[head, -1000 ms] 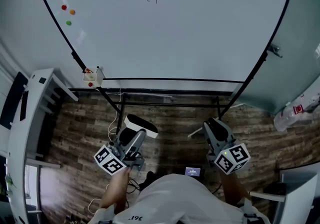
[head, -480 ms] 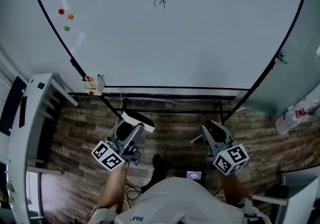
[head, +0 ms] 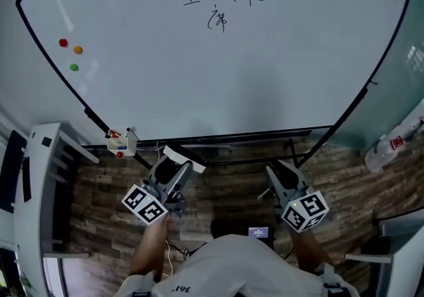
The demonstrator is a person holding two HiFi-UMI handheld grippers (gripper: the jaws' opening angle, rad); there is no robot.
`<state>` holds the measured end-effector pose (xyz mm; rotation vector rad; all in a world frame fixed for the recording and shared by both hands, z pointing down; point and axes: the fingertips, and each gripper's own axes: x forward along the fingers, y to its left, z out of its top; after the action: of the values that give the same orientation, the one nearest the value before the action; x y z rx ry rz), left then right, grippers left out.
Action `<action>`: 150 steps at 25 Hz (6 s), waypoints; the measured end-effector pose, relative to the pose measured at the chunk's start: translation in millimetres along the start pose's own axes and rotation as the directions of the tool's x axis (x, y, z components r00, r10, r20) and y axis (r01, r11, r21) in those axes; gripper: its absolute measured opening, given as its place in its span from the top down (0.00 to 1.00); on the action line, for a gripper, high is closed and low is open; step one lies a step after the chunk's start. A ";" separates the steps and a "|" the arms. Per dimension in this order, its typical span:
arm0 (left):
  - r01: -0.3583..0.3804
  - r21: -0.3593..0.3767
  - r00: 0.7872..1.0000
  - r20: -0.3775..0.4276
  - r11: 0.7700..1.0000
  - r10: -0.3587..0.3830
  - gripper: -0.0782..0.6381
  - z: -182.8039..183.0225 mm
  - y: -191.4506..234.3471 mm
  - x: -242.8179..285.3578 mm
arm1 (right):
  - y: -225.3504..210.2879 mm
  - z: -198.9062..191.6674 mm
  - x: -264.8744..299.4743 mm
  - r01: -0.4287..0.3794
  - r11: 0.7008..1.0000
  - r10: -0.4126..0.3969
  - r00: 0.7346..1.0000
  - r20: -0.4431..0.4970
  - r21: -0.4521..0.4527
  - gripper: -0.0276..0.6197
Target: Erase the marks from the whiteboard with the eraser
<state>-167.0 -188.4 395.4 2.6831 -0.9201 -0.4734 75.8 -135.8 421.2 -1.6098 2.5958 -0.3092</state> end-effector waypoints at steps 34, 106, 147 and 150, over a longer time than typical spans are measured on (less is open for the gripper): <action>-0.029 0.188 0.998 -0.043 0.982 0.037 0.54 33.9 40.0 83.7 | -54.8 18.4 36.6 0.033 0.999 -0.033 0.999 0.008 -0.011 0.78; -0.142 0.978 0.984 0.122 0.153 0.129 0.56 270.0 -20.3 262.3 | -84.2 8.6 22.8 0.055 0.996 -0.055 0.998 -0.001 0.072 0.78; 0.098 0.982 0.981 -0.123 0.164 0.150 0.56 116.6 -17.7 292.3 | -85.5 -7.1 10.1 0.064 0.992 -0.061 0.998 -0.025 0.106 0.78; 0.095 0.978 0.981 -0.123 0.183 0.148 0.56 118.1 -17.8 291.7 | -83.5 -7.0 9.6 0.061 0.993 -0.059 0.998 -0.025 0.105 0.78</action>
<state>14.6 -375.2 218.0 3.6801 -1.6075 0.7746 143.7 -179.3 445.8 -1.6602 2.5034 -0.4619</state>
